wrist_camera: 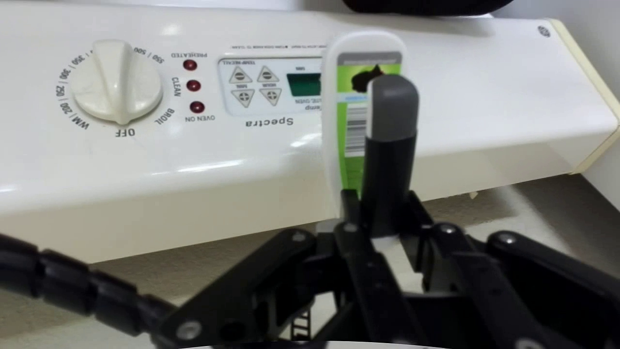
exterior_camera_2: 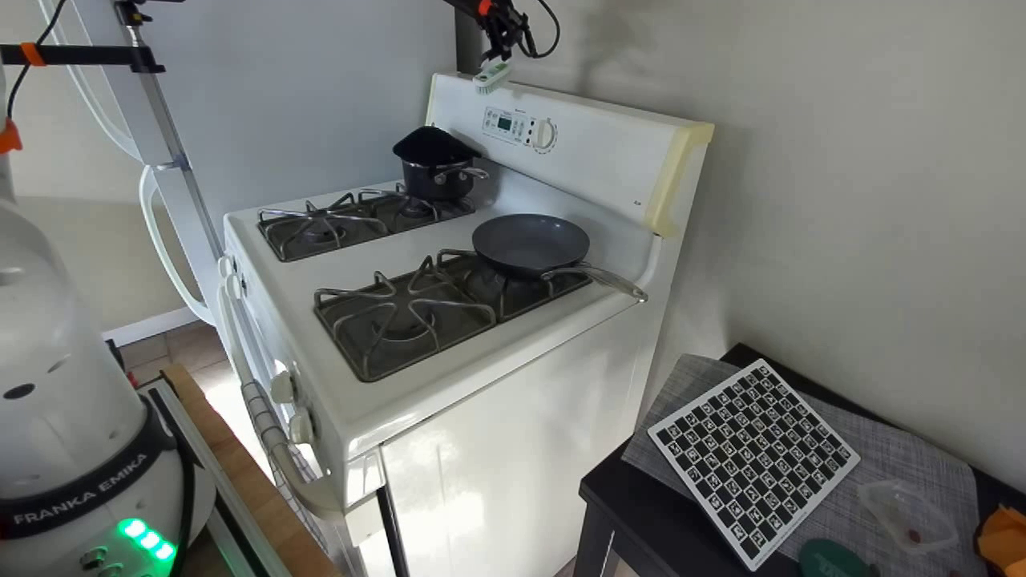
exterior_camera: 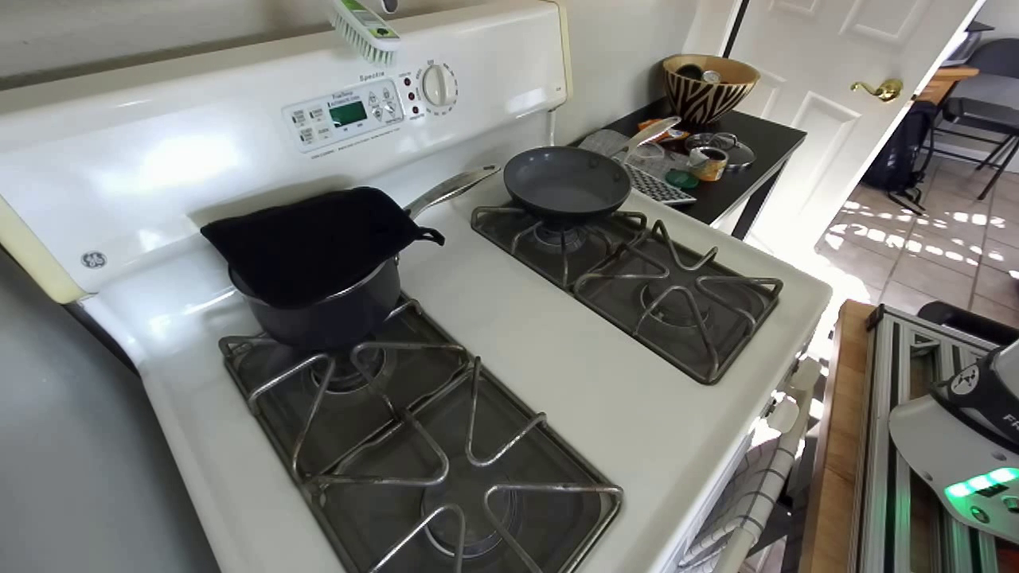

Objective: Brush the top of the stove.

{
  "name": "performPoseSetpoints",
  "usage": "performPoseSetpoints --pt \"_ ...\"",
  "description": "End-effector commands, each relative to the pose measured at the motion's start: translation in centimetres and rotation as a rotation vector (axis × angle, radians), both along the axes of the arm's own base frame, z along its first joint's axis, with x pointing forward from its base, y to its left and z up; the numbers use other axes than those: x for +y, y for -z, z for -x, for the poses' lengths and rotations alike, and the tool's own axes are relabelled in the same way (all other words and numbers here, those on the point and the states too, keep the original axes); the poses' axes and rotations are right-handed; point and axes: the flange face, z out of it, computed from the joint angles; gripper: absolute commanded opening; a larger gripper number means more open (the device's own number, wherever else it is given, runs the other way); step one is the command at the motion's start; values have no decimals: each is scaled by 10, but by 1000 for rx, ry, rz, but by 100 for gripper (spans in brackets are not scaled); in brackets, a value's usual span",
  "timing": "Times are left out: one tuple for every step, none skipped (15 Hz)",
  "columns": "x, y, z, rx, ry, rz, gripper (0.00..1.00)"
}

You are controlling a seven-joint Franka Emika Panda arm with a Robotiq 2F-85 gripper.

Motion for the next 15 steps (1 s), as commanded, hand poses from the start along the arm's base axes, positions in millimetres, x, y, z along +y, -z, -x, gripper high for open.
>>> performPoseSetpoints --pt "3 -6 5 7 -6 -5 16" --pt "5 -11 11 9 -10 -8 16" --pt "5 -14 15 9 -13 -9 16" --pt "5 -15 17 9 -13 -10 16" --pt "5 -15 19 11 -13 -9 16" --pt "5 -14 19 13 -12 -9 16" --pt "5 -13 19 15 -12 -9 16" --pt "5 -12 19 16 -12 -9 16" --pt "5 -12 19 16 -12 -9 16" --pt "5 -12 19 16 -12 -9 16" --pt "5 -12 19 16 -12 -9 16" --pt "5 -12 19 16 -12 -9 16" --pt "9 -13 23 18 -8 3 4" --pt "15 -14 28 26 -6 12 4" --pt "21 -14 33 26 -6 27 4"
